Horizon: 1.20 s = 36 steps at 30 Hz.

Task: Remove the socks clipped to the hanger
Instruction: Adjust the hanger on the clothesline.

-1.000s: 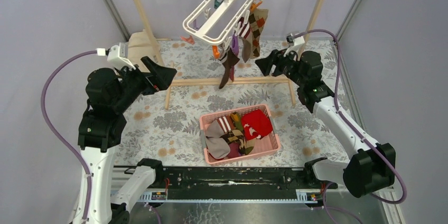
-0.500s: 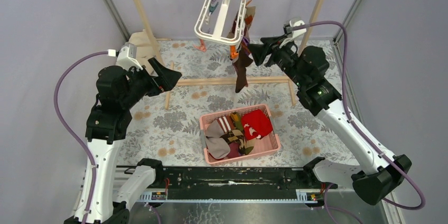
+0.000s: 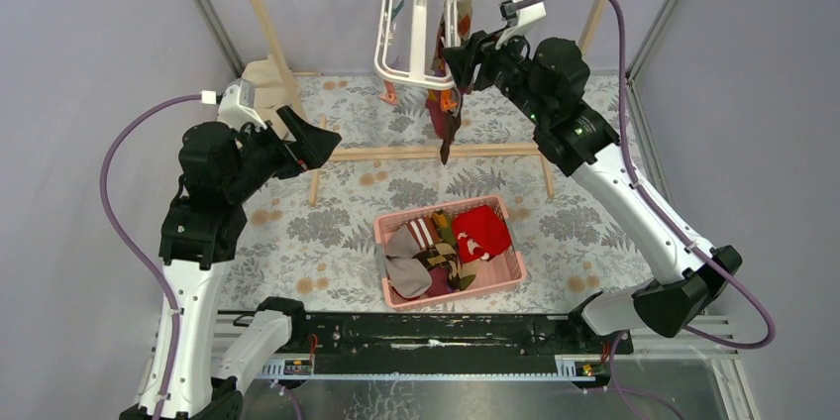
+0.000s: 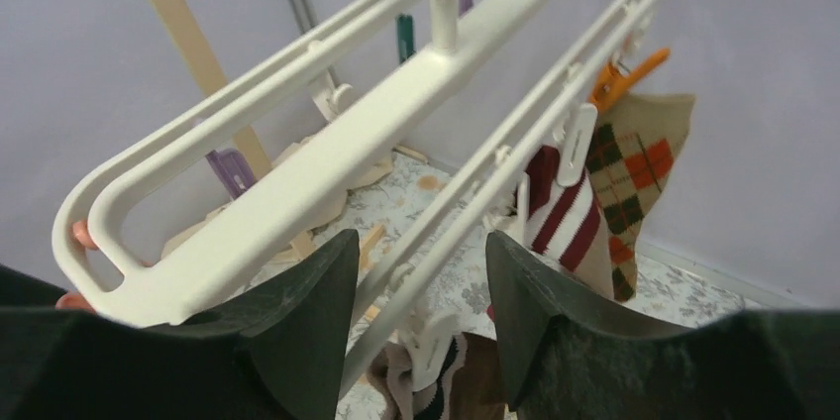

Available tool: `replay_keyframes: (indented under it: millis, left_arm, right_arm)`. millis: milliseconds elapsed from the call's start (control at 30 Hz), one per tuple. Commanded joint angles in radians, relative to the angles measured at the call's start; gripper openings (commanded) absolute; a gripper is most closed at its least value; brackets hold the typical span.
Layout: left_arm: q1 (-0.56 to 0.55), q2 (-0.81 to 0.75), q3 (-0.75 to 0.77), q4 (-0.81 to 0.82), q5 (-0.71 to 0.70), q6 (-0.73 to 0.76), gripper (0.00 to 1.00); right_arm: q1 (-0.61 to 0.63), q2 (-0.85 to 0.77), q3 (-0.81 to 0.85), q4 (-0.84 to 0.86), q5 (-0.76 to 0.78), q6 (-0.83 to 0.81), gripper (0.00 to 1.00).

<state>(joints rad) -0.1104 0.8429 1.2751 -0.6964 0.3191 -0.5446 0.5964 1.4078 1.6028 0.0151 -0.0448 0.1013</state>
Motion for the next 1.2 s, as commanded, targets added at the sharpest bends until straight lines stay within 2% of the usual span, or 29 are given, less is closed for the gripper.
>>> replay_keyframes:
  millis: [0,167,267,400,500,600,900,1167]
  left_arm:
    - [-0.003,-0.008,0.042,0.039,0.029,0.007,0.99]
    - [-0.003,-0.013,0.041,0.028,0.021,0.021,0.99]
    - [-0.003,-0.013,0.035,0.028,0.021,0.022,0.99]
    - [-0.003,-0.015,0.037,0.028,0.019,0.023,0.99]
    - [-0.002,-0.018,0.041,0.023,0.017,0.024,0.99]
    - [-0.003,-0.022,0.047,0.013,0.016,0.030,0.99]
    - [-0.003,-0.041,0.067,-0.039,-0.011,0.065,0.99]
    - [-0.003,-0.059,0.051,-0.057,-0.029,0.088,0.99]
  right_arm:
    - [0.024,-0.065,-0.031,0.035,0.123,0.001,0.56]
    - [0.024,-0.183,-0.131,0.136,0.152,0.023,0.60]
    - [0.025,-0.211,-0.123,0.133,0.154,0.033,0.62]
    - [0.021,-0.203,-0.074,0.055,0.323,0.034,0.55]
    - [0.015,-0.144,0.005,-0.038,0.406,0.011,0.48]
    - [0.007,-0.065,0.107,-0.128,0.408,0.002,0.42]
    - [0.016,0.148,0.428,-0.437,0.308,0.063,0.39]
    - [0.065,0.234,0.528,-0.561,0.316,0.075,0.41]
